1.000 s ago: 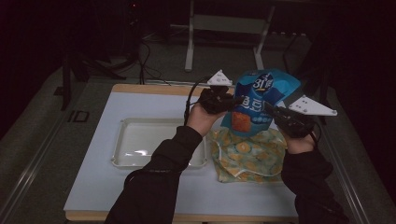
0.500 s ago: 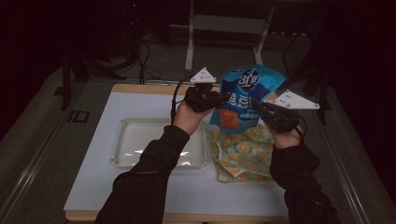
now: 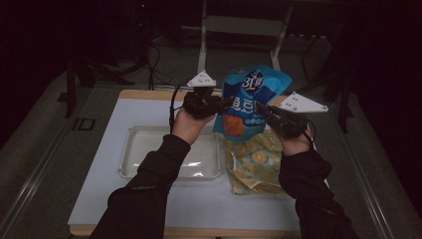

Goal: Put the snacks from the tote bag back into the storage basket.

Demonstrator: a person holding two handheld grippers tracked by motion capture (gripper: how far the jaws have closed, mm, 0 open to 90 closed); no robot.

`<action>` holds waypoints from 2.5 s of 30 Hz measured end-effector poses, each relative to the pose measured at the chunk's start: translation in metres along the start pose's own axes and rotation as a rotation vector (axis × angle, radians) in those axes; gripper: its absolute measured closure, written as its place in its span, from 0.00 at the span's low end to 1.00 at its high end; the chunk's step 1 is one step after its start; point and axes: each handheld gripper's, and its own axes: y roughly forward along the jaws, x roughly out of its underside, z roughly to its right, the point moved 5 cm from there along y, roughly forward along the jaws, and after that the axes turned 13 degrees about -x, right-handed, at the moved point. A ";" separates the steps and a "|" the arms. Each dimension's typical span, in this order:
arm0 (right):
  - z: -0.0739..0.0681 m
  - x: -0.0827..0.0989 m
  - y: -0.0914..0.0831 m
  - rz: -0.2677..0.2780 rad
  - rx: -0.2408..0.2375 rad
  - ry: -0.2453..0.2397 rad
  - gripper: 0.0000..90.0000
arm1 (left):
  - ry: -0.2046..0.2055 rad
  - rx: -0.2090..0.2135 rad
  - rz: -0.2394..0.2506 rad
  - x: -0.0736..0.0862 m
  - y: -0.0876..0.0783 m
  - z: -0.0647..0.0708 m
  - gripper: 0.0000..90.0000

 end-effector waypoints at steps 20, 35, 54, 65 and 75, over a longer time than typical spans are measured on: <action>-0.031 -0.021 0.028 -0.004 -0.053 -0.050 0.99 | -0.019 -0.054 0.015 0.013 -0.045 -0.023 0.98; -0.056 -0.034 0.051 0.001 -0.104 -0.078 0.99 | -0.040 -0.087 0.015 0.024 -0.078 -0.041 0.98; -0.087 -0.041 0.065 0.013 -0.148 -0.083 0.99 | -0.039 -0.114 0.017 0.039 -0.112 -0.047 0.98; -0.098 -0.027 0.078 -0.009 -0.155 -0.088 0.99 | -0.055 -0.108 0.011 0.061 -0.113 -0.054 0.98; -0.104 -0.009 0.087 -0.029 -0.150 -0.079 0.99 | -0.073 -0.086 -0.004 0.082 -0.106 -0.058 0.98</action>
